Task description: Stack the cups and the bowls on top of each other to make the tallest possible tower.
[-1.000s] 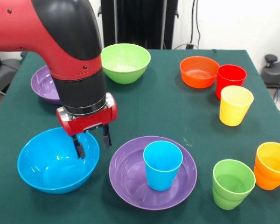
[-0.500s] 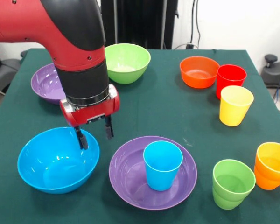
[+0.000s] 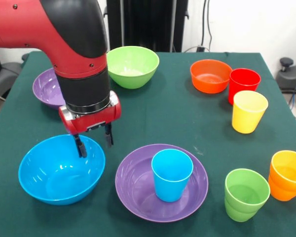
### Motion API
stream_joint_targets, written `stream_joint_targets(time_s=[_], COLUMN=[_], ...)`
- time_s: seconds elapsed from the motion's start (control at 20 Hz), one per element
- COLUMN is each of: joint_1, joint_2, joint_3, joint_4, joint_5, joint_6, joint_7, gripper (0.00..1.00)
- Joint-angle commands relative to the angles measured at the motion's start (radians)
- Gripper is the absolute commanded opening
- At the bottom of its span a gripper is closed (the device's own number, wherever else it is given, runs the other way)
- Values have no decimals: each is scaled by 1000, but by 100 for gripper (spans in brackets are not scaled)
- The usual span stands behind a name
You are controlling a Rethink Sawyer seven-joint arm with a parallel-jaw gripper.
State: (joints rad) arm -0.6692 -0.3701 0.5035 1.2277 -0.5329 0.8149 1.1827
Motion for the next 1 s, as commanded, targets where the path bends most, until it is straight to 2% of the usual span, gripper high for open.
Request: stream_joint_targets(time_s=[0.05,0.35,1.0], joint_1=[0,17,-12], joint_2=[54,92,176], joint_3=[-10,-26,-28], joint_4=[26,-3,0], joint_5=[-114,-159,-236], joint_6=[0,13,-71], joint_7=[-207,-191,-157], gripper=[100,100,100])
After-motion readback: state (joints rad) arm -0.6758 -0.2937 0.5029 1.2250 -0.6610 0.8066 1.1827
